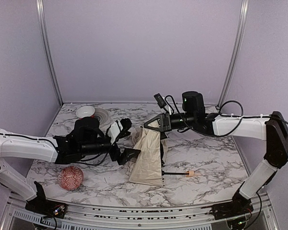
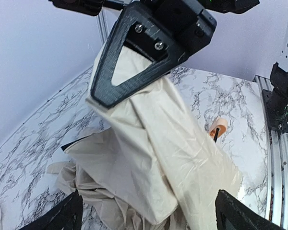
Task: Put away the umbrella
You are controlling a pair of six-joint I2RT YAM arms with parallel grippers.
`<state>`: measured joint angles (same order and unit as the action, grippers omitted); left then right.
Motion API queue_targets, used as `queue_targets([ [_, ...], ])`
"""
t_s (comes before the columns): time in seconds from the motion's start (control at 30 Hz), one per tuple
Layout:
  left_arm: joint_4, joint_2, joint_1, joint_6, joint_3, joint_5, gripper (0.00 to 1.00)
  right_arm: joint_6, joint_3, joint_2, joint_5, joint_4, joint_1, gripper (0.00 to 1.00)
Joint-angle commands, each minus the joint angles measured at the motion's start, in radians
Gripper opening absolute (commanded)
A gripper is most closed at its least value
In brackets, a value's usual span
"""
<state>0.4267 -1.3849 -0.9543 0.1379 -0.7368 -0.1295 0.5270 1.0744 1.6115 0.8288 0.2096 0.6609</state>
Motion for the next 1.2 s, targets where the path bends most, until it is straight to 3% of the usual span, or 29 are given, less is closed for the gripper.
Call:
queue_targets([
  [0.0, -0.001, -0.086, -0.009, -0.004, -0.107, 0.018, 0.98, 0.013, 0.021, -0.019, -0.011, 0.053, 0.001, 0.0],
  [0.1, -0.002, -0.167, -0.012, -0.032, -0.181, -0.013, 0.93, 0.015, 0.02, -0.024, -0.017, 0.054, 0.005, 0.0],
  [0.27, 0.0, -0.243, -0.021, -0.085, -0.256, -0.107, 0.66, -0.016, 0.026, -0.035, -0.025, 0.006, 0.008, 0.0],
  [0.3, 0.0, -0.249, -0.023, -0.091, -0.262, -0.124, 0.59, -0.019, 0.024, -0.037, -0.025, 0.002, 0.008, 0.0],
  [0.43, 0.008, -0.252, -0.026, -0.111, -0.263, -0.144, 0.1, -0.028, 0.032, -0.04, -0.011, -0.02, 0.007, 0.0],
  [0.47, 0.011, -0.248, -0.025, -0.116, -0.258, -0.142, 0.02, -0.042, 0.041, -0.041, -0.005, -0.041, 0.005, 0.0],
  [0.5, 0.016, -0.24, -0.026, -0.12, -0.253, -0.141, 0.0, -0.063, 0.056, -0.043, 0.002, -0.092, -0.002, 0.03],
  [0.63, 0.02, -0.213, -0.026, -0.126, -0.222, -0.143, 0.0, -0.11, 0.075, -0.068, -0.009, -0.209, -0.089, 0.32],
  [0.73, 0.021, -0.202, -0.027, -0.132, -0.21, -0.144, 0.0, -0.042, 0.009, -0.085, 0.036, -0.126, -0.175, 0.49],
  [0.8, 0.021, -0.195, -0.029, -0.135, -0.208, -0.142, 0.0, 0.002, -0.027, -0.07, 0.073, -0.045, -0.211, 0.55],
  [1.07, 0.021, -0.18, -0.054, -0.138, -0.222, -0.121, 0.0, -0.219, 0.061, 0.193, -0.074, -0.383, -0.197, 0.47],
  [1.17, 0.021, -0.178, -0.056, -0.139, -0.234, -0.112, 0.0, -0.298, 0.12, 0.288, -0.055, -0.459, -0.143, 0.42],
])
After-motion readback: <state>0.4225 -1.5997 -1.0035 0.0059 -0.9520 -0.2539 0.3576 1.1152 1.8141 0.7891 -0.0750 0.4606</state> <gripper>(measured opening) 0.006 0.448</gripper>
